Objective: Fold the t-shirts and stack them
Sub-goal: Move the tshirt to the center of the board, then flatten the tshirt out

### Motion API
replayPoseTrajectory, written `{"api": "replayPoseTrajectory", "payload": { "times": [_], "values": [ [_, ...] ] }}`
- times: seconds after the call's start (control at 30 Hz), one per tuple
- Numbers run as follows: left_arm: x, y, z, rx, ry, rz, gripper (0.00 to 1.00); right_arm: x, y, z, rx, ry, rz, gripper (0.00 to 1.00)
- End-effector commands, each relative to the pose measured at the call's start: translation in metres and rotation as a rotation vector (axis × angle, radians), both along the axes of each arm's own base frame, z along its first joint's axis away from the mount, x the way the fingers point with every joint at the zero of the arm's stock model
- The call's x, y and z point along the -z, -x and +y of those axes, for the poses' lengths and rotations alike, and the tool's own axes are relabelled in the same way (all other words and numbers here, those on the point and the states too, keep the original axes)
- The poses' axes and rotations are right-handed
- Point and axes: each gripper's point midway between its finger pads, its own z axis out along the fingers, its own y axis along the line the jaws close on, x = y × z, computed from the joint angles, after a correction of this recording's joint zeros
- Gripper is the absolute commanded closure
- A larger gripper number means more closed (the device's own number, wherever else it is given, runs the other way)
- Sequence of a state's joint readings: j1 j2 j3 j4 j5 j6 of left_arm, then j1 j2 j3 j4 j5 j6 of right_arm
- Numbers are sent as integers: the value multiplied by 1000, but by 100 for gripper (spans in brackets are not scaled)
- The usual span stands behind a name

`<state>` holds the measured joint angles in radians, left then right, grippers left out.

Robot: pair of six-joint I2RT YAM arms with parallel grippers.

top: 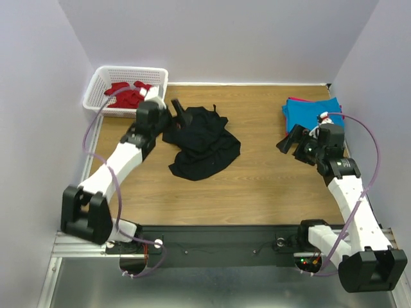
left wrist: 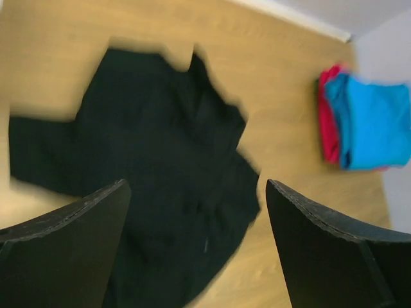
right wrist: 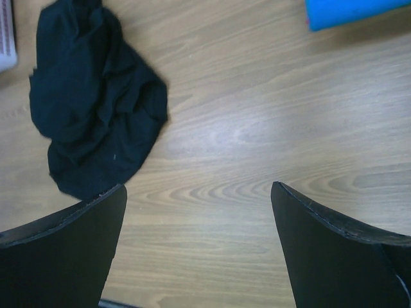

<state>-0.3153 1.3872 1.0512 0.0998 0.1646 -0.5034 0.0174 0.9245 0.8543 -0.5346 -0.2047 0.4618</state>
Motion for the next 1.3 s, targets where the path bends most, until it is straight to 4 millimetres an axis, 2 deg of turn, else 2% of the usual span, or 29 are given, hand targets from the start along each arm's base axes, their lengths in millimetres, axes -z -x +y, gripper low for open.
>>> {"api": "replayPoseTrajectory", "payload": {
  "times": [0.0,0.03,0.07,0.1,0.13,0.2,0.23,0.3,0.33,0.37,0.4,0.43,0.47,0.5,0.57,0.6,0.63,0.77,0.83,0.97,1.13,1.27],
  "values": [
    [-37,50,11,-92,68,-127,1,4,-3,27,-107,47,5,0],
    [-22,59,16,-123,69,-96,1,11,-4,36,-123,62,19,0],
    [17,73,23,-159,66,-14,1,16,0,59,-177,65,34,0],
    [27,86,32,-183,66,18,1,23,-4,63,-171,91,45,0],
    [54,96,43,-236,49,80,1,32,-7,81,-213,104,61,0],
    [76,111,59,-307,21,145,1,39,-16,92,-222,132,73,1],
    [101,123,76,-376,-42,213,1,47,-27,98,-218,172,78,0],
    [117,132,88,-443,-54,261,1,50,-40,103,-236,211,65,1],
    [123,135,92,-458,-63,270,1,56,-46,106,-245,222,69,1],
    [130,135,94,-474,-62,272,1,56,-63,116,-277,228,35,1],
    [136,138,95,-474,-71,287,1,63,-67,118,-286,242,51,1],
    [139,136,91,-453,-54,277,1,64,-74,122,-293,240,45,1],
    [144,135,88,-441,-54,286,2,79,-81,125,-308,262,77,1],
    [148,134,85,-434,-51,291,2,75,-89,131,-319,256,61,1],
    [153,129,84,-439,-49,294,1,82,-97,138,-344,262,64,2],
    [164,128,83,-438,-71,328,2,92,-102,139,-359,279,77,3],
    [173,127,80,-413,-98,360,2,91,-108,138,-344,292,71,3],
    [181,119,67,-359,-103,385,19,101,-119,132,-296,330,82,3],
    [187,117,61,-329,-97,394,21,105,-122,133,-300,331,87,3],
    [208,132,50,-257,-81,460,30,117,-126,141,-330,321,103,6],
    [208,133,53,-271,-92,442,35,121,-131,149,-336,289,101,7],
    [207,126,48,-248,-105,445,51,124,-131,152,-345,278,103,10]
  ]
}}
